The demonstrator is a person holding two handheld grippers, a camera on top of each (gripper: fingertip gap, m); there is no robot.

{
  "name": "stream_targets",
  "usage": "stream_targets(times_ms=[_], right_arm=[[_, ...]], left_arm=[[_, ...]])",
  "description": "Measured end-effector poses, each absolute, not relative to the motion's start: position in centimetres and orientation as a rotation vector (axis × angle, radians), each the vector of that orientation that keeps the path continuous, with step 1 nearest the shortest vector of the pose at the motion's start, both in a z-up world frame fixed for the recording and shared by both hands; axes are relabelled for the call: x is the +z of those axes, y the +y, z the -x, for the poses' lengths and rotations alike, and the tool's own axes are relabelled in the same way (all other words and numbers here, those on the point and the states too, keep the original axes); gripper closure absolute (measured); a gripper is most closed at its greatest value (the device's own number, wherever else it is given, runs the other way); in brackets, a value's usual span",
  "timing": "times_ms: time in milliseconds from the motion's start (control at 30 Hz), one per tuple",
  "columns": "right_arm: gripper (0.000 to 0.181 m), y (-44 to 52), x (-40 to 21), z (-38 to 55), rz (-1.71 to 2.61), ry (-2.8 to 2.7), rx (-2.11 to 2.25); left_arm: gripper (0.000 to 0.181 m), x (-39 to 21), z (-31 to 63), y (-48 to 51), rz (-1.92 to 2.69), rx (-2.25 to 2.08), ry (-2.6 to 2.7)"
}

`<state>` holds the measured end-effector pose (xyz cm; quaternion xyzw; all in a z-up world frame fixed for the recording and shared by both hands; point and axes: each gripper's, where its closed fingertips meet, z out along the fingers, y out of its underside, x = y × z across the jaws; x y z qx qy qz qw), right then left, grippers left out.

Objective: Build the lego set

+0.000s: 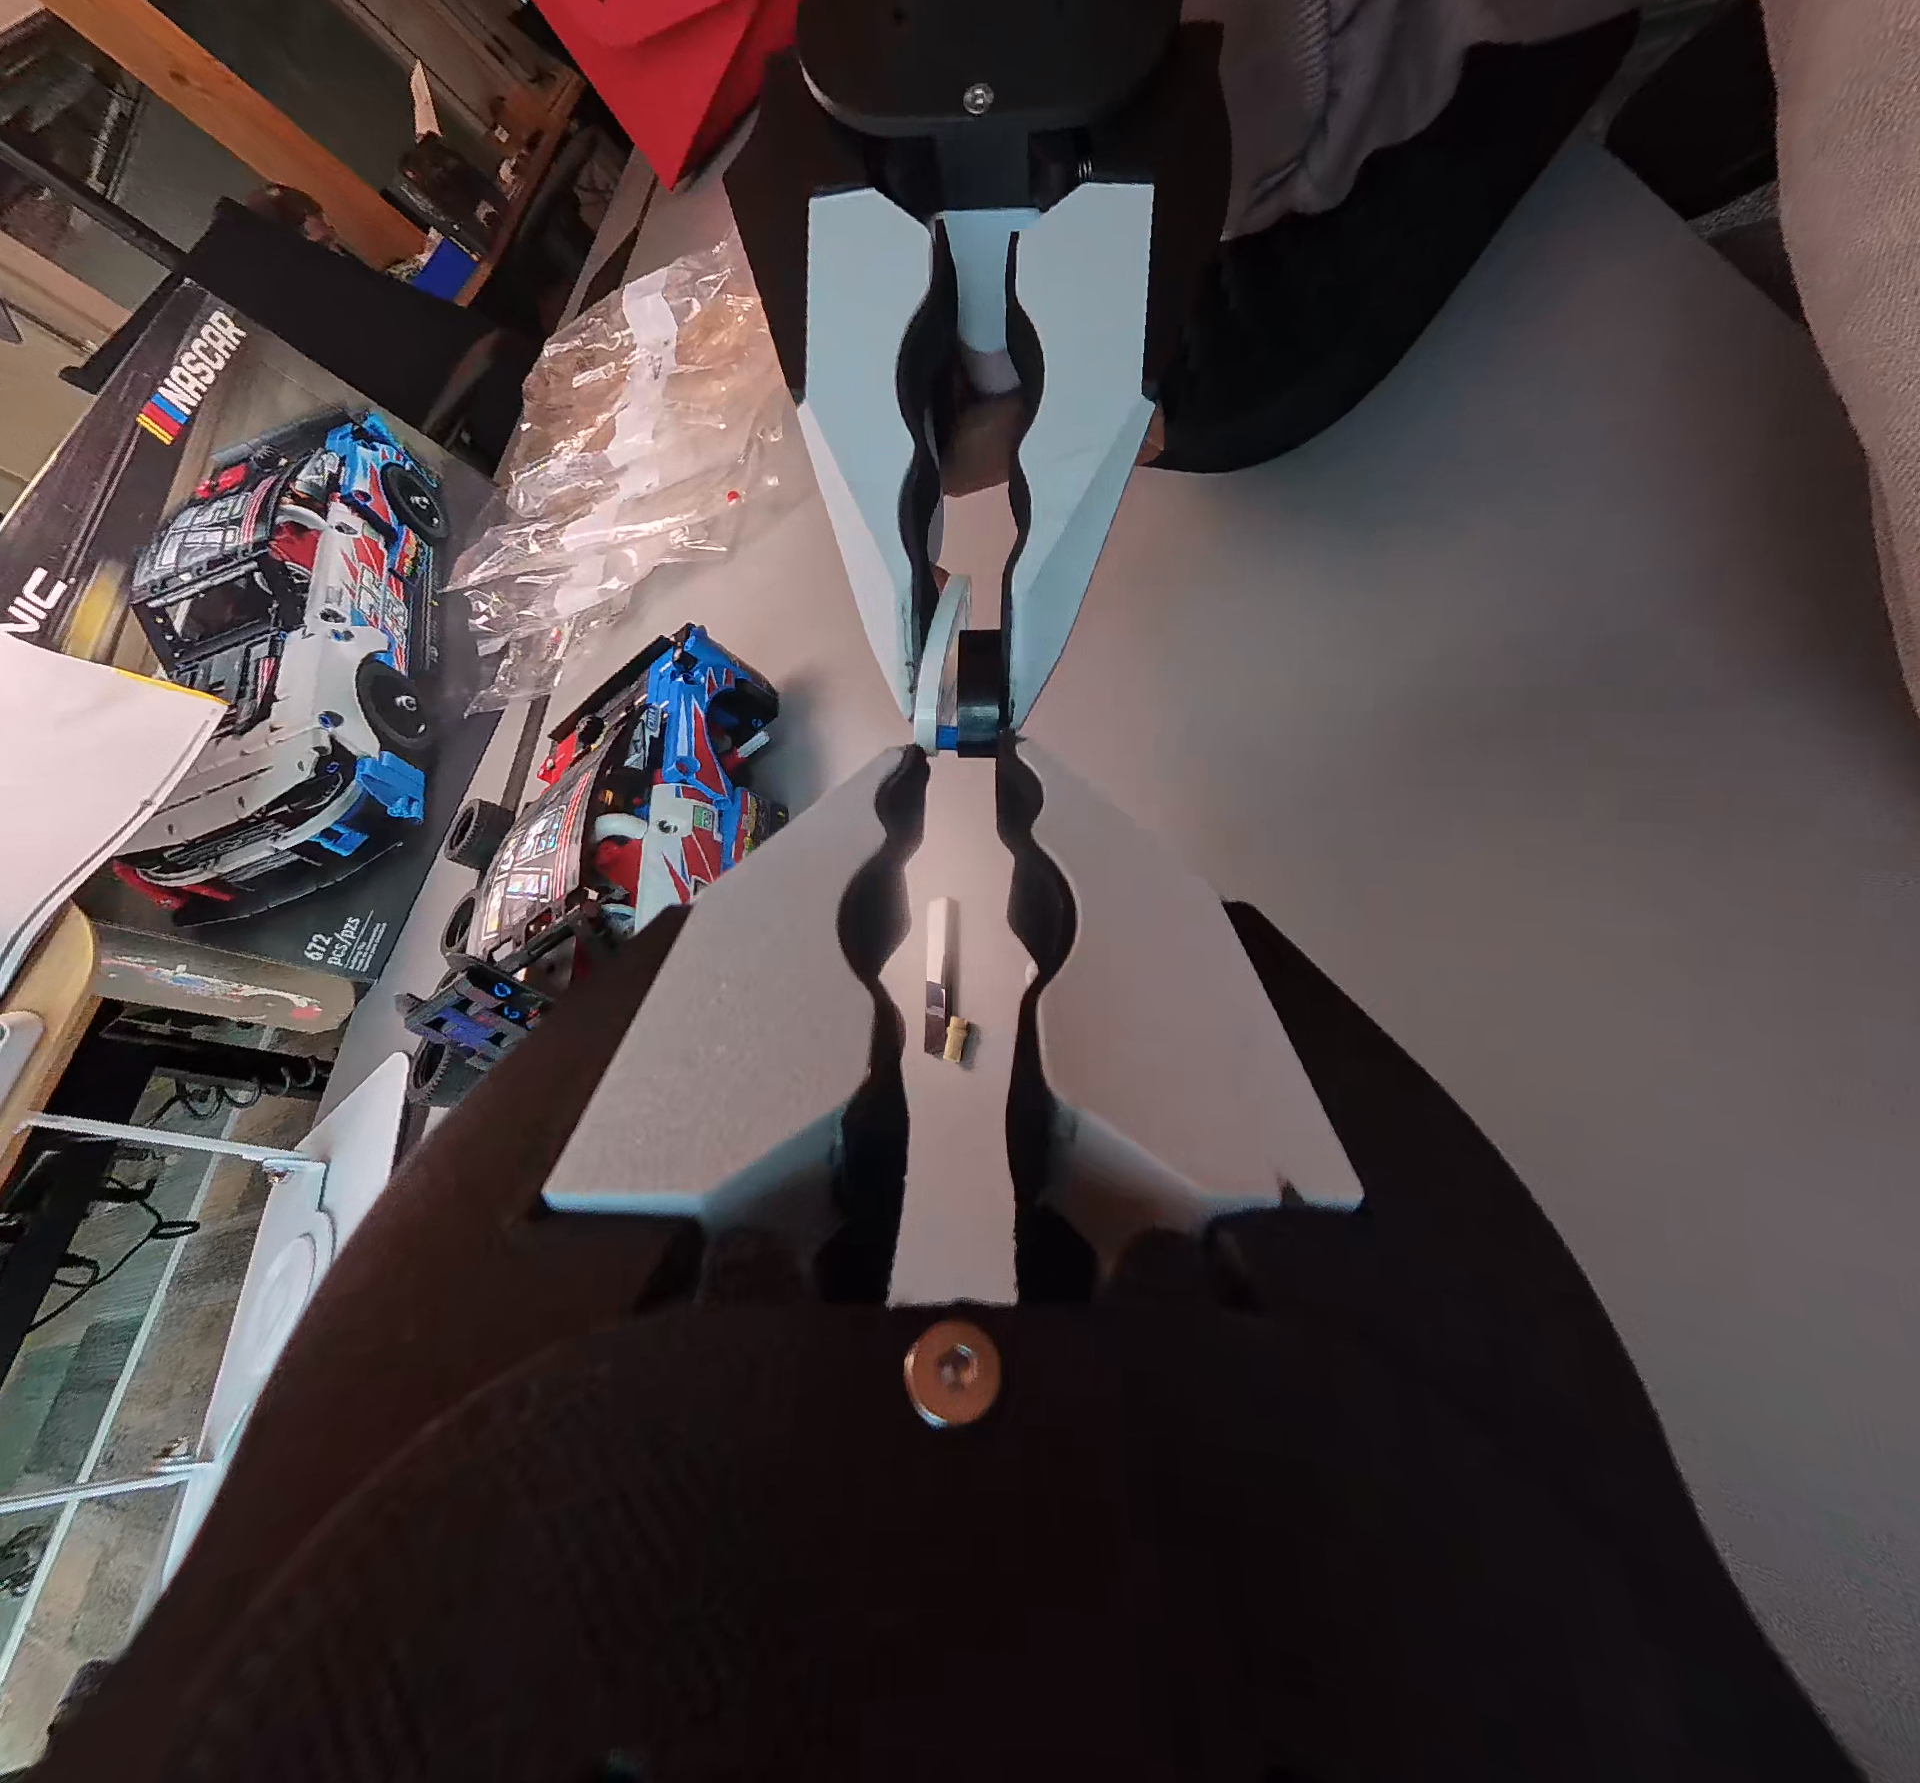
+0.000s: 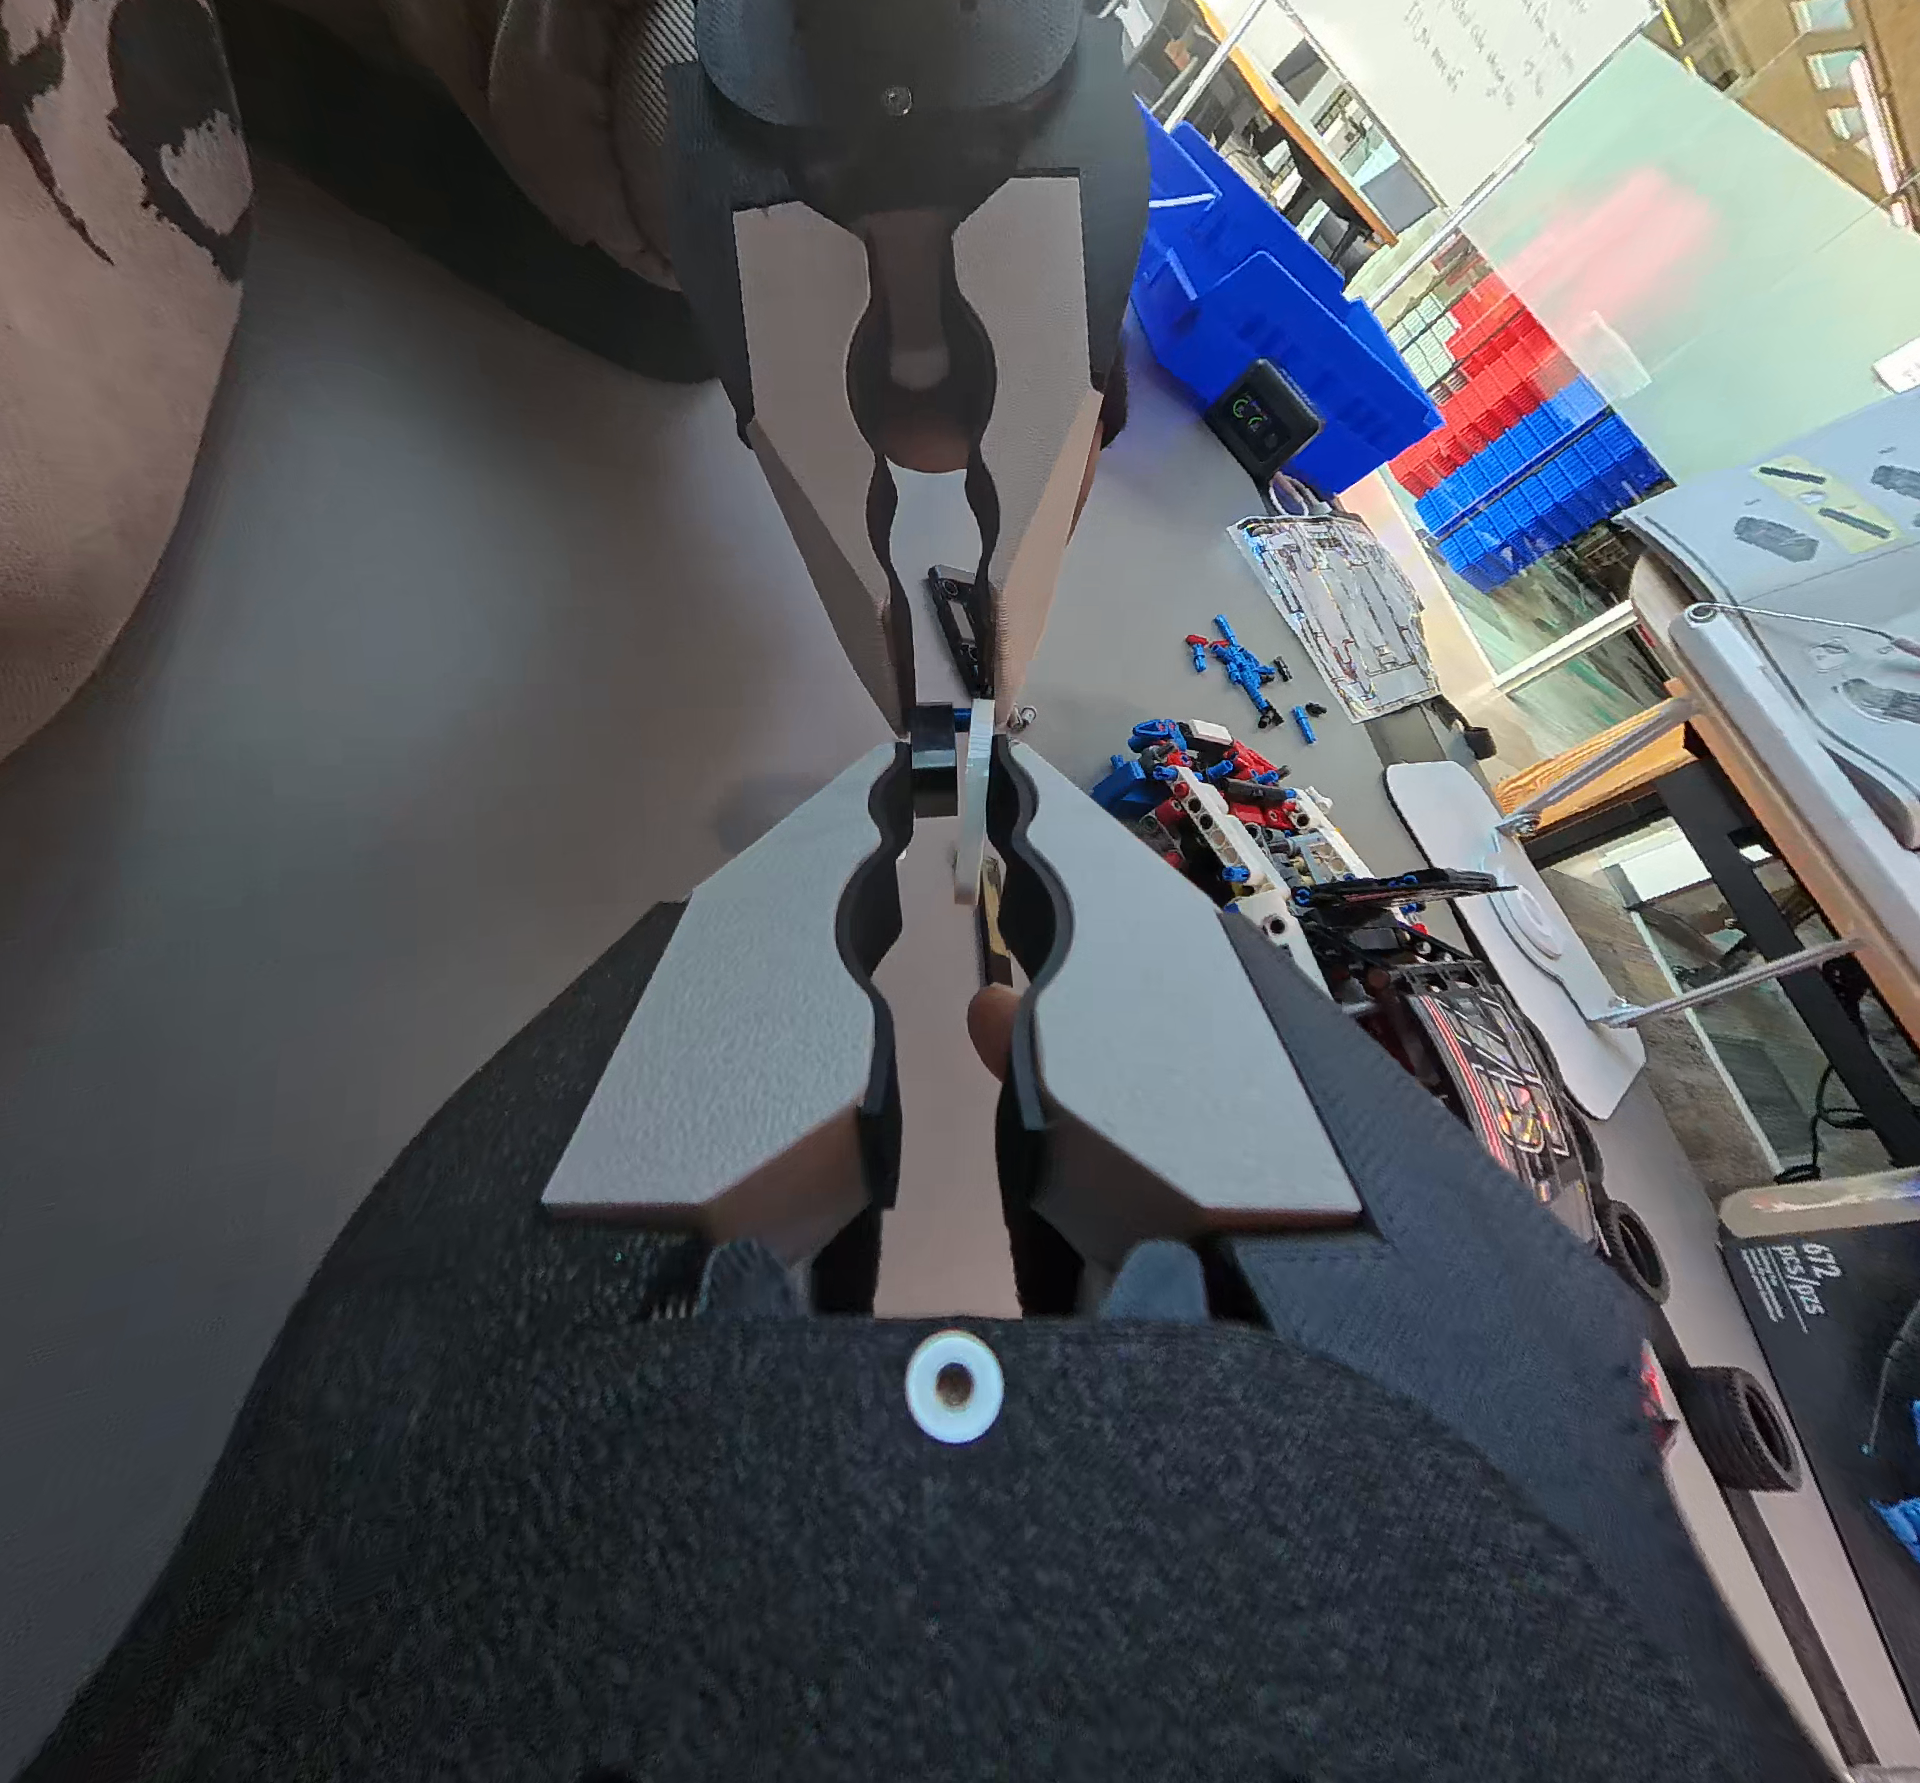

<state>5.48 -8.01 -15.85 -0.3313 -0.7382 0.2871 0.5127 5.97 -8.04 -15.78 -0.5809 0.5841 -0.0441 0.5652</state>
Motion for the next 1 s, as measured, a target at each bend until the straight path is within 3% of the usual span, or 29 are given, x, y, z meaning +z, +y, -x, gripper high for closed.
stream_targets(times_ms=[633, 733, 1000], right_arm=[[0.171, -7.4, -15.3, -5.0, 0.763, -1.692, 0.664], [0.165, -7.3, -15.2, -5.1, 0.799, -1.675, 0.731], [0.171, -6.0, -15.2, -5.0, 0.908, -1.624, 0.776]], left_arm=[[0.174, -15.3, -5.6, -7.3, 1.361, -0.118, 1.323], [0.174, -15.2, -5.4, -7.1, 1.38, -0.161, 1.298], [0.181, -16.0, -4.9, -6.4, 1.526, -0.439, 1.153]])
